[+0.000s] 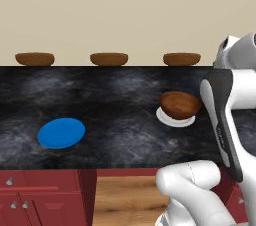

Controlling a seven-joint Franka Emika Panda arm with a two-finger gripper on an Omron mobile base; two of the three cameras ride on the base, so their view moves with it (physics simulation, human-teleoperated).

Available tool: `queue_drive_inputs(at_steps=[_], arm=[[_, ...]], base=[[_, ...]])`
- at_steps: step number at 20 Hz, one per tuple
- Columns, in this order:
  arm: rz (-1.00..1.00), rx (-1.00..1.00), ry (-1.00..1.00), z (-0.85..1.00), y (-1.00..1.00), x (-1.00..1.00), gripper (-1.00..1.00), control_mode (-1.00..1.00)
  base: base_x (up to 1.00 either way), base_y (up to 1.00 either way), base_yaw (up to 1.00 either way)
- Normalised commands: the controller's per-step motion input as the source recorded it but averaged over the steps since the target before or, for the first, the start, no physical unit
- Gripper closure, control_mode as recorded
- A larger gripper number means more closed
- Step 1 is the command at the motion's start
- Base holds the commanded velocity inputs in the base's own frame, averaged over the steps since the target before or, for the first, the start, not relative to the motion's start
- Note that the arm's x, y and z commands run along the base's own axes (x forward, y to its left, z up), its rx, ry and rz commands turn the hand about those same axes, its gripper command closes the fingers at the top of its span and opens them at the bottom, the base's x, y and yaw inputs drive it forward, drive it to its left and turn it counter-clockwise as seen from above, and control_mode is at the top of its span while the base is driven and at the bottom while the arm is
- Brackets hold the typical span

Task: Move the bowls from the cabinet to the plates on the dining table.

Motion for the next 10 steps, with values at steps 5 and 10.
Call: queue_drive_inputs(at_steps=[5, 10], arm=[[0.00, 0.00, -0.16, 0.00, 0.00, -0.16, -1.00, -1.00], [0.00, 0.01, -0.21, 0.00, 0.00, -0.26, -1.00, -1.00]], base=[[0.00, 0.00, 0.00], [0.00, 0.00, 0.00]])
